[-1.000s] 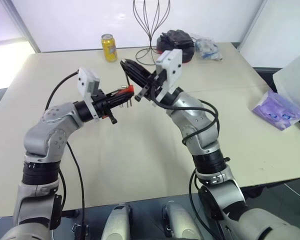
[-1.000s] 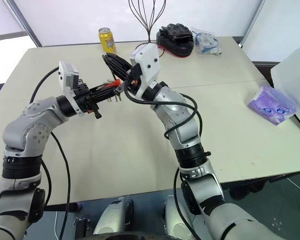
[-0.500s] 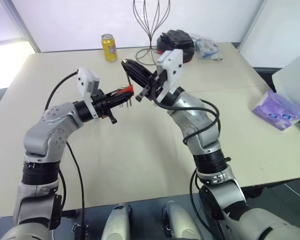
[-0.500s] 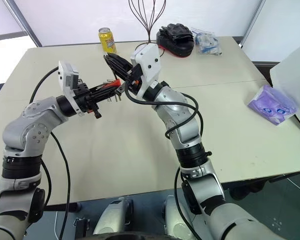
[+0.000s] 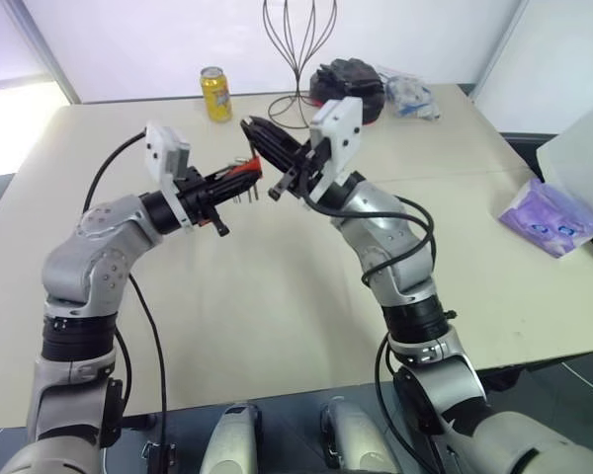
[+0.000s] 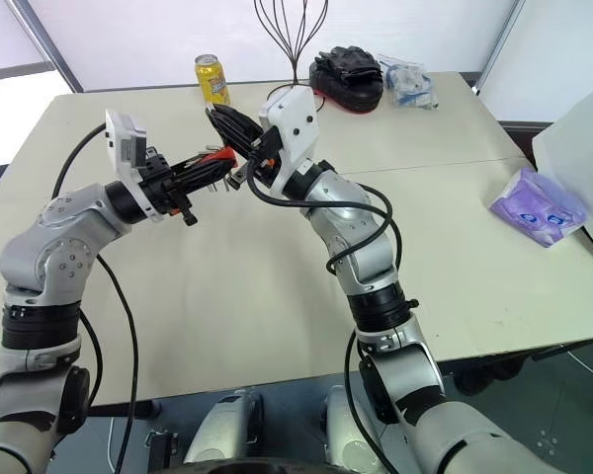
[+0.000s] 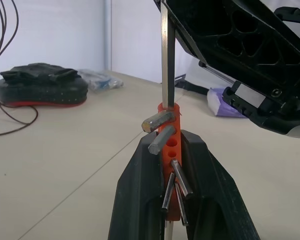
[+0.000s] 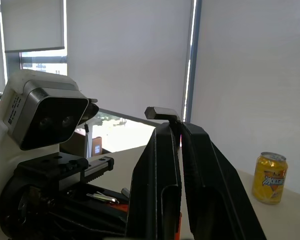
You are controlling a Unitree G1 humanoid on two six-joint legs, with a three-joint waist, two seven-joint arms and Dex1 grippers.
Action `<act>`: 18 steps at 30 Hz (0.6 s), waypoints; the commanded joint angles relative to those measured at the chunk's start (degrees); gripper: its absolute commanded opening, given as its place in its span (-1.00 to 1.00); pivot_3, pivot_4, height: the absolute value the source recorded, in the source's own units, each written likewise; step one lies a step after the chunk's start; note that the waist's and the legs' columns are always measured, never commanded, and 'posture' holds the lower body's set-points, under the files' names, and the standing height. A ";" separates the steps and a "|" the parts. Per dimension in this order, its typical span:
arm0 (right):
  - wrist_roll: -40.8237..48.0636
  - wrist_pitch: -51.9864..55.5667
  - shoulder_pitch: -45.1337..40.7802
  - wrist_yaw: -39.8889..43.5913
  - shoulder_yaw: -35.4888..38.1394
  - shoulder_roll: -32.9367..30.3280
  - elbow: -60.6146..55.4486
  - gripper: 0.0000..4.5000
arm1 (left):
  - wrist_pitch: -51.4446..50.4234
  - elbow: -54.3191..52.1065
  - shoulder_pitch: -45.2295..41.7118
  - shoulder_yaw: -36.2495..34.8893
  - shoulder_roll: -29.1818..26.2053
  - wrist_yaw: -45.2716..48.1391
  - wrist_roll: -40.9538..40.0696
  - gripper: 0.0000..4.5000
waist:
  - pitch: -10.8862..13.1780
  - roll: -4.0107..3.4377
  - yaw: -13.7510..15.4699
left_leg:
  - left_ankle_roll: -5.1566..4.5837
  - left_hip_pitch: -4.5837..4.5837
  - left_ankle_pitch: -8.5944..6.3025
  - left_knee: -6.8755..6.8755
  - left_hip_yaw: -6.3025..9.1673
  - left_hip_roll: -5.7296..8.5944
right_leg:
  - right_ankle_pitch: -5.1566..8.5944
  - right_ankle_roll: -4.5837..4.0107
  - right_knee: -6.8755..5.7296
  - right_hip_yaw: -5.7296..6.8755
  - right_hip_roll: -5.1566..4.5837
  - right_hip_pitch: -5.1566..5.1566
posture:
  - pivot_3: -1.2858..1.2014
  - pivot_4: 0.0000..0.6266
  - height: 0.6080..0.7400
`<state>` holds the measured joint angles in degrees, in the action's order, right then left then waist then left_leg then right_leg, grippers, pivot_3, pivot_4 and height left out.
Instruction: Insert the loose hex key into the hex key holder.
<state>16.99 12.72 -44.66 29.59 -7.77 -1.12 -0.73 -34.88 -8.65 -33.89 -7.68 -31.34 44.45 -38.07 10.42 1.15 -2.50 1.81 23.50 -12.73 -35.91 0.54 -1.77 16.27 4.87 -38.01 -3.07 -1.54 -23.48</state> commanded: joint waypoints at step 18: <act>6.75 14.32 19.20 11.72 6.08 -25.39 -22.90 0.55 | -5.02 -1.73 1.42 1.49 1.70 -1.22 -1.59 -1.00 | 0.04 0.00 0.77 | -0.02 0.12 -0.01 0.03 0.01 0.04 | 0.02 0.04 0.28 0.01 -0.05 0.04 | 0.03 -0.52 1.00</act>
<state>21.26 25.81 -24.52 40.19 -4.14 -25.80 -18.29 -39.50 -8.81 -32.03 -6.89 -30.11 43.17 -38.33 10.46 1.15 -1.73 1.79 23.63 -12.74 -35.88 0.54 -1.73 16.29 4.91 -37.72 -3.06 -1.59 -23.44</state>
